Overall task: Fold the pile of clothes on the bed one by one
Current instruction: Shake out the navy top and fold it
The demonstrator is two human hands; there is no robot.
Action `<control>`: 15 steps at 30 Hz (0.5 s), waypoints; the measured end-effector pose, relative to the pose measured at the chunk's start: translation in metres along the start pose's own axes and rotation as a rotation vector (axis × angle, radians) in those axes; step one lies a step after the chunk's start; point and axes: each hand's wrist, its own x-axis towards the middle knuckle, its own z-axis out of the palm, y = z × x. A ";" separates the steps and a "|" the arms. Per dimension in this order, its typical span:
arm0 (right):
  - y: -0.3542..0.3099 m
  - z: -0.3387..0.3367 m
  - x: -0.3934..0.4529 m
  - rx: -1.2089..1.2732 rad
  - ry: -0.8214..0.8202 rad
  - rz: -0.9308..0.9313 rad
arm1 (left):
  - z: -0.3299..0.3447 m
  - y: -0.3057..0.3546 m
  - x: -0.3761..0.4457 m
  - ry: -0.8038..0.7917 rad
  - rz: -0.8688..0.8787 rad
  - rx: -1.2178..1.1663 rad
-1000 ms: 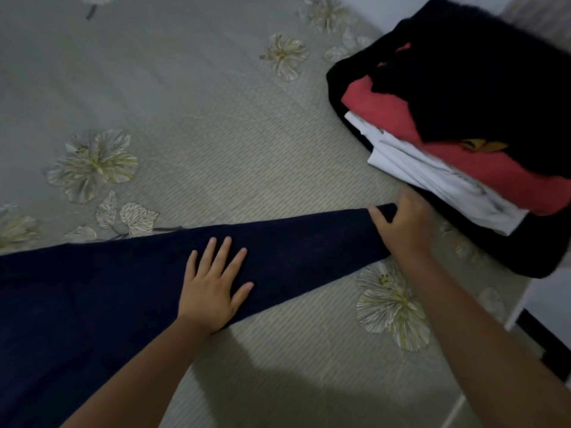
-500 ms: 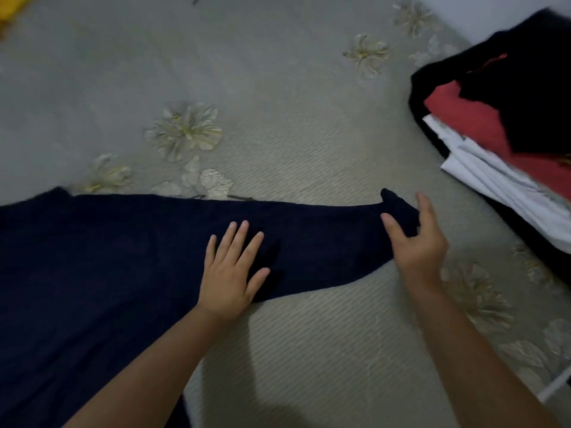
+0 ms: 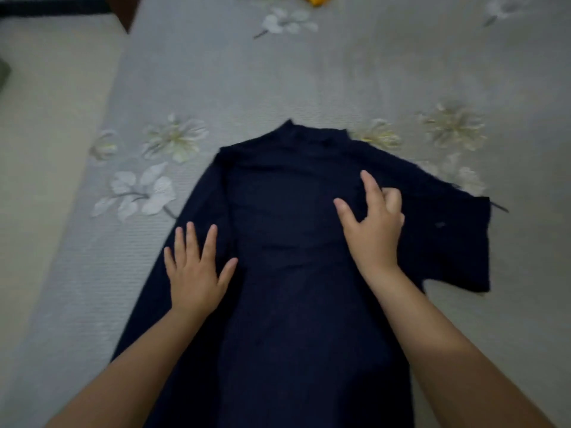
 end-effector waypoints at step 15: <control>-0.110 0.168 0.009 -0.055 -0.137 -0.228 | 0.012 -0.111 0.027 0.059 -0.037 -0.346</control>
